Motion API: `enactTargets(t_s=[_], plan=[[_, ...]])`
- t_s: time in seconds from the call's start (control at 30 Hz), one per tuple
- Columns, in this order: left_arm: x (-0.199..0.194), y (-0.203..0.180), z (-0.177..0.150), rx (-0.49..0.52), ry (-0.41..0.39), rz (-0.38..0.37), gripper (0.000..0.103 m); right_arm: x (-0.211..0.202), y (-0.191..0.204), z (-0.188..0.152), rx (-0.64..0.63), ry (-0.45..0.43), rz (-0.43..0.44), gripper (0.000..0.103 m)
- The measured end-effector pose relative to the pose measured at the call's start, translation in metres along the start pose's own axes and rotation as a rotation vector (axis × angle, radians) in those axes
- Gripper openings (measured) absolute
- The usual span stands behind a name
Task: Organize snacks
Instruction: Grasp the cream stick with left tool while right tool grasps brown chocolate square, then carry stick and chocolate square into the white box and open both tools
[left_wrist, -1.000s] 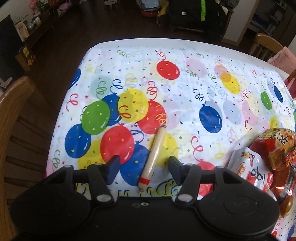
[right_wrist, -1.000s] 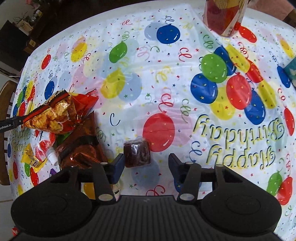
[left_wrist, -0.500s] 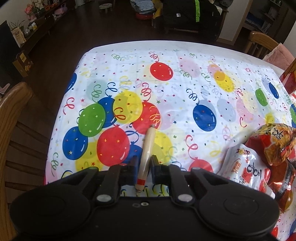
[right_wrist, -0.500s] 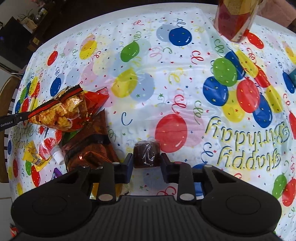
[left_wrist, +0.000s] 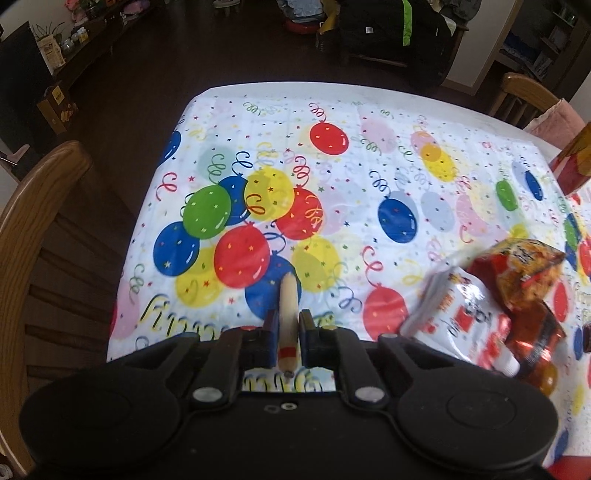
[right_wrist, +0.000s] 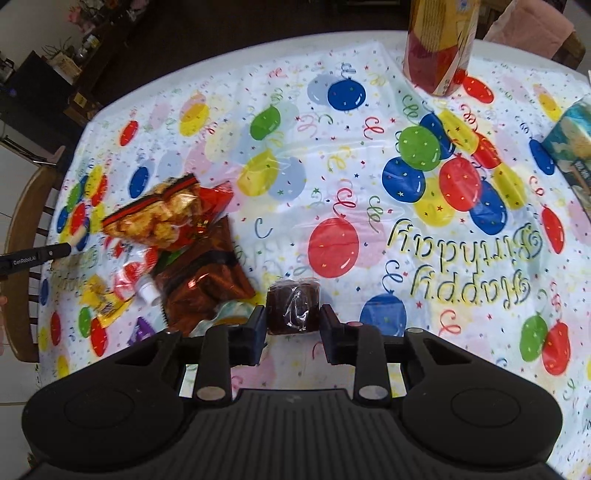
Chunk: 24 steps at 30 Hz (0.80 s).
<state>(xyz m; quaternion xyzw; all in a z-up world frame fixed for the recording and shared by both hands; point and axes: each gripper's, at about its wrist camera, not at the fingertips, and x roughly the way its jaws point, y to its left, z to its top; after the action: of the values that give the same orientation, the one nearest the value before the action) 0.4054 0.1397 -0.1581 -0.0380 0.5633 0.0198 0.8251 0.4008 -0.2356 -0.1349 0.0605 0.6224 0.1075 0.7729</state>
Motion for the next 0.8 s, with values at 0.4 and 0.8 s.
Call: enactTargets(t_s=[0.4,0.8], plan=[[-0.068,-0.002,-0.034,0.009,-0.025,-0.081,0.008,-0.065,0.015,-0.041,-0.013,-0.071,0.027,0.030],[-0.064,-0.007,-0.076,0.063,0.019,-0.082,0.009,-0.101,0.019,-0.091,-0.023,-0.098,0.050,0.030]])
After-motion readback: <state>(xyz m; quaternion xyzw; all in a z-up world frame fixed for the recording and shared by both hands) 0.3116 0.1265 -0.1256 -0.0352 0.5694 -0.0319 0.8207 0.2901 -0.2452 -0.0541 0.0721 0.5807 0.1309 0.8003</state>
